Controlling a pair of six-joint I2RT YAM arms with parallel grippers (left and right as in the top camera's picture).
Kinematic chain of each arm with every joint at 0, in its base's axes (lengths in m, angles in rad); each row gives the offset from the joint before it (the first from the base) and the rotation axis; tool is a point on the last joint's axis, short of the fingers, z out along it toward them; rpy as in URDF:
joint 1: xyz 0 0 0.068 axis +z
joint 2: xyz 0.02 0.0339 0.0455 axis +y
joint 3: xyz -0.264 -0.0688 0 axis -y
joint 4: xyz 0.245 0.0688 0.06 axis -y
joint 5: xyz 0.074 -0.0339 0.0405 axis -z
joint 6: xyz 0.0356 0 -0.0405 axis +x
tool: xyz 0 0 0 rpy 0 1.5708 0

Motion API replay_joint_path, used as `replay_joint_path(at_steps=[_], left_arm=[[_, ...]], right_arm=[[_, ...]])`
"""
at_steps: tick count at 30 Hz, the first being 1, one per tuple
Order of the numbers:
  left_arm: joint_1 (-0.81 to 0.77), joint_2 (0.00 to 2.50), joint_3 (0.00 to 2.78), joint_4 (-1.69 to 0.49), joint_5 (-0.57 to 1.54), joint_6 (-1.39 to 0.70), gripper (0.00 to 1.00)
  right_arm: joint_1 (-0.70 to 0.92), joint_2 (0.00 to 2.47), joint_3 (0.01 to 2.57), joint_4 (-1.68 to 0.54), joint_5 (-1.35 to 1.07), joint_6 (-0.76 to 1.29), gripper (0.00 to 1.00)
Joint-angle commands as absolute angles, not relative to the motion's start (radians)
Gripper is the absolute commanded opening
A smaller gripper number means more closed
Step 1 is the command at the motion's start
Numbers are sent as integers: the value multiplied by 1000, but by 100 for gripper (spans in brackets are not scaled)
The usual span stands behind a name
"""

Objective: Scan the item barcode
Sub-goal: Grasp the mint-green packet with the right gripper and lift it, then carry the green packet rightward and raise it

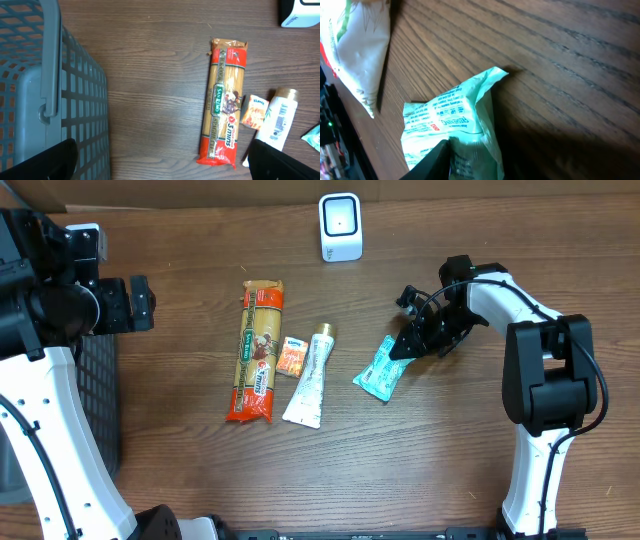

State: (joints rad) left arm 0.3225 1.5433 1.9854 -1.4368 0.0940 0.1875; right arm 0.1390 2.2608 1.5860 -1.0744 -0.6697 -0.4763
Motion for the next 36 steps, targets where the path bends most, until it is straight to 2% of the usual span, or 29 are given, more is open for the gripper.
replay_joint_path(at_steps=[1, 4, 5, 13, 17, 22, 32, 33, 34, 36], left_arm=[[327, 1547, 1982, -1436, 102, 202, 100], [327, 1547, 1982, -1436, 102, 202, 100], [327, 1547, 1982, -1436, 102, 202, 100], [327, 1547, 1982, -1436, 102, 202, 100], [327, 1547, 1982, -1436, 102, 202, 100], [327, 1547, 1982, -1436, 102, 202, 100], [327, 1547, 1982, -1436, 102, 202, 100], [327, 1547, 1982, -1436, 102, 202, 100], [327, 1547, 1982, -1436, 102, 202, 100], [327, 1547, 1982, -1436, 102, 202, 100]], right_arm=[[147, 2310, 1550, -1060, -572, -441, 29], [147, 2310, 1551, -1063, -582, -371, 4], [146, 2310, 1552, -1062, -582, -332, 4], [135, 2179, 1567, -1042, -572, -176, 4], [135, 2034, 1567, -961, -509, 8, 4], [146, 1940, 1556, -947, -218, 342, 4], [178, 1943, 1297, -767, -335, 424, 4], [179, 1943, 1278, -749, -334, 424, 7], [179, 1943, 1259, -735, -334, 423, 16], [178, 1943, 1246, -727, -334, 406, 27]])
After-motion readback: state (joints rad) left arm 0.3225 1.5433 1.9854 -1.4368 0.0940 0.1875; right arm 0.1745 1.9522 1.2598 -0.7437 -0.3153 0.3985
